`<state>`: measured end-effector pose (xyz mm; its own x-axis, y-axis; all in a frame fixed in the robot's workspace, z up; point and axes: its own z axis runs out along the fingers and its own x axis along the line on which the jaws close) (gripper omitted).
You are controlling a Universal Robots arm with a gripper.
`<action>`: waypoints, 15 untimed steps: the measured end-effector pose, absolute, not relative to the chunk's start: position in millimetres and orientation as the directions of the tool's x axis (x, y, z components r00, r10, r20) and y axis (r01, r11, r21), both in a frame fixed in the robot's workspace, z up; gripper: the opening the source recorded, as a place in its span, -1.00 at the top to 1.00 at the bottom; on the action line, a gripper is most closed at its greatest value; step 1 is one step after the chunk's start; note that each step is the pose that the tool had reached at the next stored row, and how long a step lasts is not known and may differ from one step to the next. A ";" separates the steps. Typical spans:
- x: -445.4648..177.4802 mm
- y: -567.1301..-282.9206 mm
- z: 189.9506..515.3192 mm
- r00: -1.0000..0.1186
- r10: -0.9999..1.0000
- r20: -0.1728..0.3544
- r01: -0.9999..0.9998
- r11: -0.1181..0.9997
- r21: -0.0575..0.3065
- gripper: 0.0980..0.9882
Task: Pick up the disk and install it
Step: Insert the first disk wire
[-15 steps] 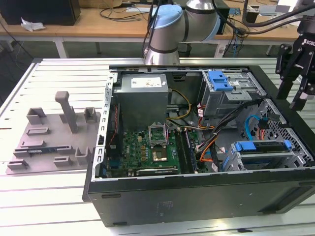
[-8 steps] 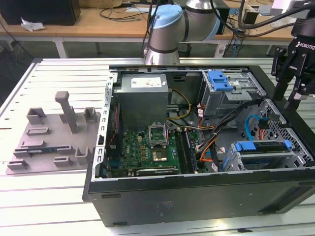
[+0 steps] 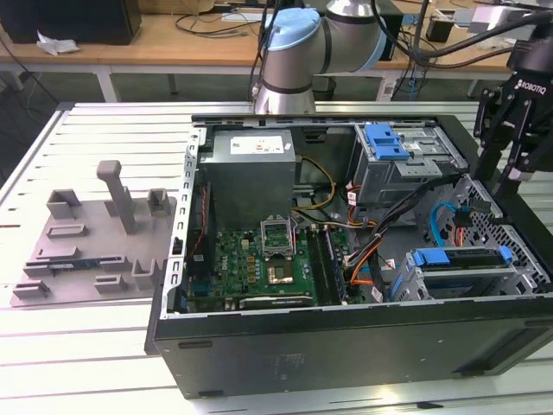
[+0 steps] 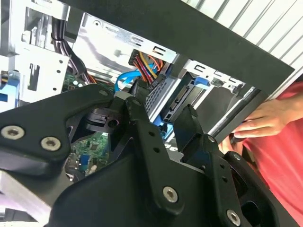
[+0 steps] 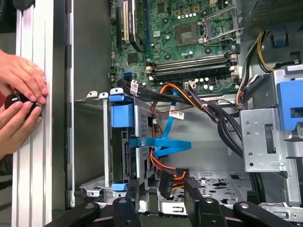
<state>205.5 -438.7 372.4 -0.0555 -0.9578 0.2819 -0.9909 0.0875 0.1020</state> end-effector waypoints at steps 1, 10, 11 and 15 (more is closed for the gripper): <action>205.6 -438.7 371.4 -0.062 -0.957 0.282 -0.990 0.094 0.103 0.08; 205.5 -438.7 361.0 -0.126 -0.950 0.285 -0.980 0.163 0.111 0.08; 205.5 -438.7 359.9 -0.133 -0.949 0.285 -0.979 0.171 0.112 0.08; 205.5 -438.0 357.4 -0.152 -0.945 0.289 -0.975 0.191 0.113 0.08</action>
<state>205.5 -438.0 357.4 -0.1515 -0.9452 0.2892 -0.9751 0.1908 0.1126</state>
